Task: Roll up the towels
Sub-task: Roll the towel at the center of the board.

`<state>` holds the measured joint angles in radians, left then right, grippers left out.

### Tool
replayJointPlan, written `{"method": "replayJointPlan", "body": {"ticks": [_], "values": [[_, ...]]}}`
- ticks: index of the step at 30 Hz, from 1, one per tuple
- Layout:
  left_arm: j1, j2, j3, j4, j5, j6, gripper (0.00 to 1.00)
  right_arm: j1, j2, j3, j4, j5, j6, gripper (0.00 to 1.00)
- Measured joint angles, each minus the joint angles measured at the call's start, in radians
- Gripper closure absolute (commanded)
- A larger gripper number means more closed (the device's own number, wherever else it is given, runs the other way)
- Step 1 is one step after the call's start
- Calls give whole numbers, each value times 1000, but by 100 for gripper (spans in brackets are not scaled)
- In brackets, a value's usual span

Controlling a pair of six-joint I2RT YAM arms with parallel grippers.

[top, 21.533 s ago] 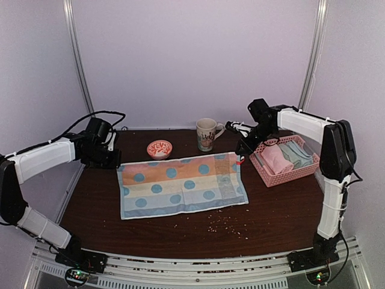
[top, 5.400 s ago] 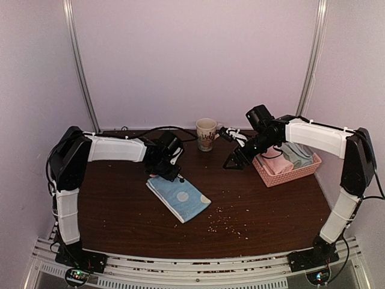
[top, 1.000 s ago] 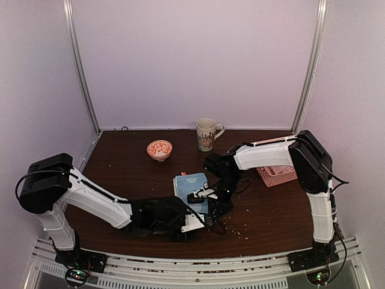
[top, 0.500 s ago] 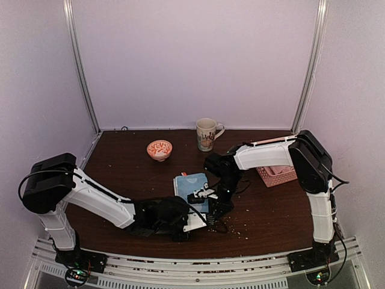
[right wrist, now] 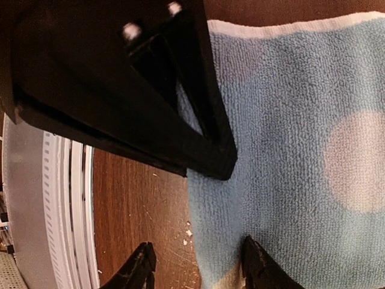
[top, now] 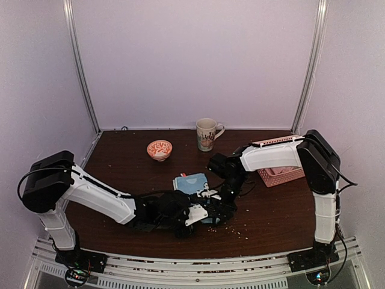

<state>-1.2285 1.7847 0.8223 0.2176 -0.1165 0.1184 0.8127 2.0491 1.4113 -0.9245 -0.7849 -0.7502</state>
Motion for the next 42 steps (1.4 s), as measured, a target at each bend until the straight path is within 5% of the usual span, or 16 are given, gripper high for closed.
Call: {"method": "replayJointPlan", "body": {"ticks": [13,42], "values": [[22,0,3,-11,50,-59,98,8,-1,-42,110,15,104,92],[171,-19,-74,25,427,-188,98,-47,266,218,-245,-229,-89,94]]}}
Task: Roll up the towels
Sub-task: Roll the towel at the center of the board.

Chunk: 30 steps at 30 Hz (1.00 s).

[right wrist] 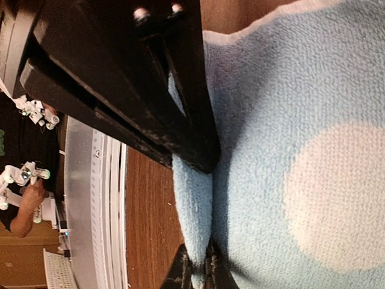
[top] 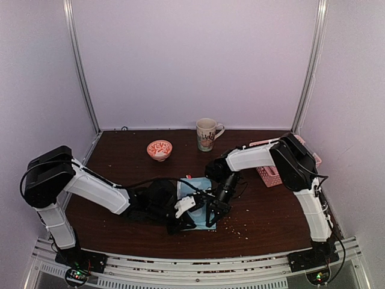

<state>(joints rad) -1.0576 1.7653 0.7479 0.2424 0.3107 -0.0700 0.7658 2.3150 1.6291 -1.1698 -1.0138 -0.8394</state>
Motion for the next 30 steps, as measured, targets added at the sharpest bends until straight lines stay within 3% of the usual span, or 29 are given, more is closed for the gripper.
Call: {"method": "replayJointPlan", "body": {"ticks": [6,9,14,19,23,30], "values": [[27,45,32,-3,41,-38,86,-19,49,45,-76,-23,59,96],[31,40,24,-5,45,-43,73,-30,71,63,-108,-35,103,96],[21,-97,-77,-39,-47,-32,62,-40,103,94,-153,-48,157,96],[-114,-233,-96,-66,-240,62,67,-45,123,119,-193,-48,187,96],[-200,-155,11,-109,-312,162,70,-45,135,135,-212,-47,195,96],[-212,-37,90,-167,-379,274,69,-45,136,136,-227,-47,196,96]]}}
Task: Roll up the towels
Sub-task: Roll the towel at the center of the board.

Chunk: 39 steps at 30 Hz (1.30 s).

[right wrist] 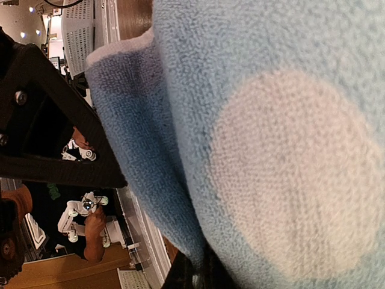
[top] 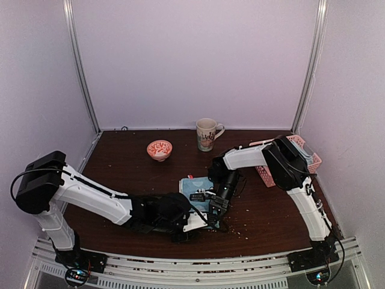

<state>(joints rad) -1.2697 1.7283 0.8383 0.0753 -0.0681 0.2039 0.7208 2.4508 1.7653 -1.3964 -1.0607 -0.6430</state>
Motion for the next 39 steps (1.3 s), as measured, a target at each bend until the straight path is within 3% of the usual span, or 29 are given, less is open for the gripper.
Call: {"method": "replayJointPlan", "body": {"ticks": [19,22,30,39], "values": [[0,71,27,-13,-99,49,69,0,0,0,-3,0,-3,95],[-1,80,40,-22,-113,50,73,-1,0,0,-6,-1,-5,90],[-1,146,113,-34,-137,65,94,-19,-48,-16,-10,34,0,66],[24,155,171,-115,-65,41,100,-155,-245,16,29,158,18,66]]}}
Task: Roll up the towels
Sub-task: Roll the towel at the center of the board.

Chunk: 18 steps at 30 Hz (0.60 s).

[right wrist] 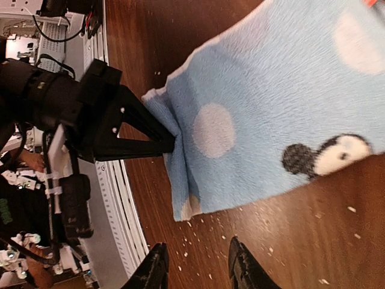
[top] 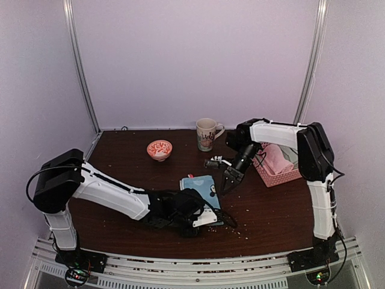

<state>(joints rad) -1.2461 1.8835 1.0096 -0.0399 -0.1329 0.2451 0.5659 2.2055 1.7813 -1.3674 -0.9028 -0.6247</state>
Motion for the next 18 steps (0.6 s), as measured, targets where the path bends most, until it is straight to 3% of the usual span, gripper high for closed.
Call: {"method": "replayJointPlan", "body": {"ticks": [6,11,18], "values": [[107,17,84,-130,259,-92,100,-84,-225,45,35,13,-8,65],[220,98,212,-256,512,-168,100,-99,-421,29,52,-34,-108,57],[330,225,336,-358,837,-288,100,10,-628,-158,54,-16,-248,59]]}}
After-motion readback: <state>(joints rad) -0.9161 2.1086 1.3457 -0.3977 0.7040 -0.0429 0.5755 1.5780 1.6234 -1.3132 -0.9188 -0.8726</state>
